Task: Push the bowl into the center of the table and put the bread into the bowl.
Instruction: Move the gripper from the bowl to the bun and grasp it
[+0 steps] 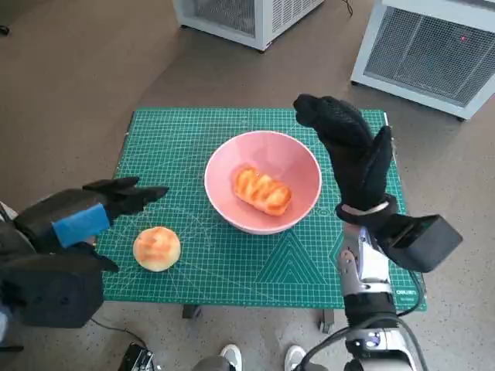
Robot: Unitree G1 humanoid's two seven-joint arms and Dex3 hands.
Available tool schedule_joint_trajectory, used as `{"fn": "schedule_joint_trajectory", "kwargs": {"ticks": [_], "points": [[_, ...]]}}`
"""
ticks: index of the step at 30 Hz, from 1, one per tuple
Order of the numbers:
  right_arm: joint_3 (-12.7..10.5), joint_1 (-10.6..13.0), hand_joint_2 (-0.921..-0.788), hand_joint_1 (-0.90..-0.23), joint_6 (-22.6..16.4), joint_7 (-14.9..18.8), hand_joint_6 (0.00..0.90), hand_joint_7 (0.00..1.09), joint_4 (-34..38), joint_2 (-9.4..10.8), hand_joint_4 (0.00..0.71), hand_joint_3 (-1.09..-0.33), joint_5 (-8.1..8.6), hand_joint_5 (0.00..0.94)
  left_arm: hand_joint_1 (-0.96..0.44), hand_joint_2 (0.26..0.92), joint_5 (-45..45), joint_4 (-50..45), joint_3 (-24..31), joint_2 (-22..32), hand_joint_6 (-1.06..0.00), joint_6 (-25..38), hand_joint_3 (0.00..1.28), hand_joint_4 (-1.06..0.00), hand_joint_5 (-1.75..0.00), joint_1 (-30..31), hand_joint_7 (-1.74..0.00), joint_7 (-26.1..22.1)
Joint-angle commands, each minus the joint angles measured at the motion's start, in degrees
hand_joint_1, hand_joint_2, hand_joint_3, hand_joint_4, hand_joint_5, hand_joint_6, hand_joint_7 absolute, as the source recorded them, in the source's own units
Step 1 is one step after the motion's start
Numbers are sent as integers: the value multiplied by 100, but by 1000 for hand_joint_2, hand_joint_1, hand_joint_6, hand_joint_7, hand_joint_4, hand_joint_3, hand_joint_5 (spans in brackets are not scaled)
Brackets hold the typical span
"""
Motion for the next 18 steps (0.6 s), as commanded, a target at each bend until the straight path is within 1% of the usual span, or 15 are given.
{"fn": "schedule_joint_trajectory", "kwargs": {"ticks": [1, 10, 18], "points": [[-35, -11, -921, -729, 113, 124, 108, 442, 105, -6, 277, -736, 78, 0, -158, 725, 263, -67, -220, -13, -286, 138, 5, -165, -8, 140, -17, 209], [-64, -15, -921, -730, 164, 212, 100, 446, 137, -48, 276, -737, 98, 0, -141, 731, 656, 65, -778, -227, -314, 310, 5, -192, -9, 126, -16, 476], [-85, 27, -921, -730, 178, 222, 97, 451, 108, -99, 277, -737, 68, 0, -105, 735, 913, 611, -1256, -542, -335, 244, 5, -219, -10, -20, -14, 853]]}}
